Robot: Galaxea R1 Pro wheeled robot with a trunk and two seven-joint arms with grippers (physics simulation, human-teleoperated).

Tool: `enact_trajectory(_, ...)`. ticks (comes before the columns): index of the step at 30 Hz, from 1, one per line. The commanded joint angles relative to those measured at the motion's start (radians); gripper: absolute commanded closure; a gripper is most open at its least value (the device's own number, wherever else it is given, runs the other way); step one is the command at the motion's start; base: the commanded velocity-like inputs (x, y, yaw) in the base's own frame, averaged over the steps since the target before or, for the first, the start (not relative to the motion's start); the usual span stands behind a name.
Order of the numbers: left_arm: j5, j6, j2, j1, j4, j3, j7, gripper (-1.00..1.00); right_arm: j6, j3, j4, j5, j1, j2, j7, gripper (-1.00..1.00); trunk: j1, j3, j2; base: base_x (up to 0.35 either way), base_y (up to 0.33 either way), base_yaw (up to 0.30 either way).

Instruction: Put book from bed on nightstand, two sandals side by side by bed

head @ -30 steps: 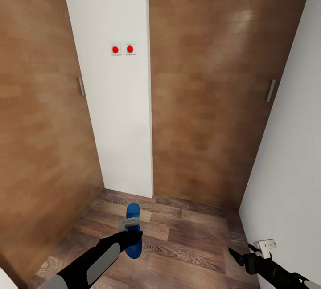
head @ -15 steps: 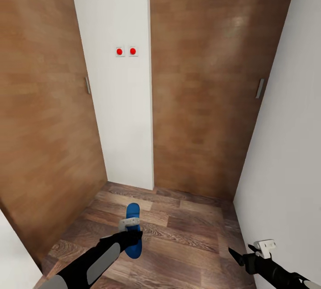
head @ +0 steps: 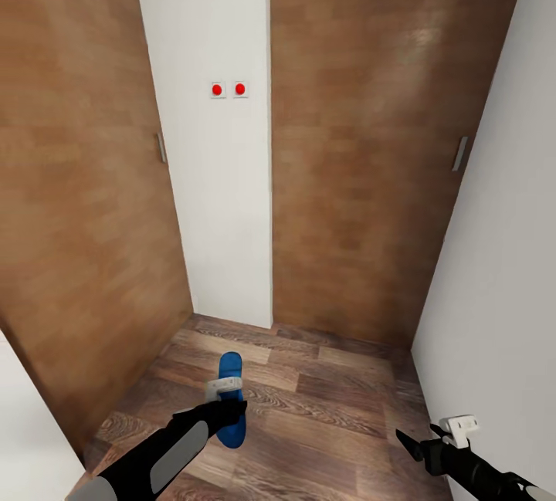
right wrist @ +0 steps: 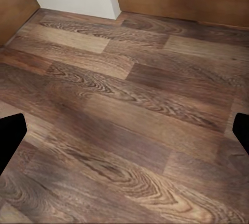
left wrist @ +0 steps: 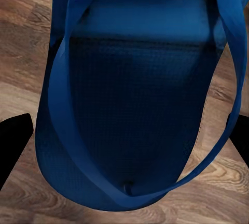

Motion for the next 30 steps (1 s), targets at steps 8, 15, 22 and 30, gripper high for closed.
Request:
enact_trajectory(8,0.007,0.0,0.001,-0.001,-0.002,-0.006,0.008,1.0,0.009,-0.002,-0.001,-0.011,0.0,0.0,0.003,-1.0,0.0,-0.005,-0.001,0.0,0.005,0.248)
enact_trajectory(15,0.007,0.0,0.001,-0.001,-0.001,-0.007,0.007,1.0,0.009,-0.001,-0.001,-0.011,-0.001,0.003,0.002,-1.0,0.0,-0.005,-0.001,0.0,0.0,0.105)
enact_trajectory(22,0.008,-0.003,0.001,-0.001,0.048,-0.007,0.0,1.0,-0.138,-0.001,0.218,-0.011,0.0,0.001,0.008,-1.0,0.0,-0.006,-0.001,0.0,0.0,0.007)
enact_trajectory(30,0.005,-0.149,-0.026,-0.002,0.315,-0.007,-0.239,1.0,-0.413,0.001,0.574,-0.014,-0.001,-0.002,0.009,-1.0,0.0,-0.006,-0.001,0.0,0.0,0.0)
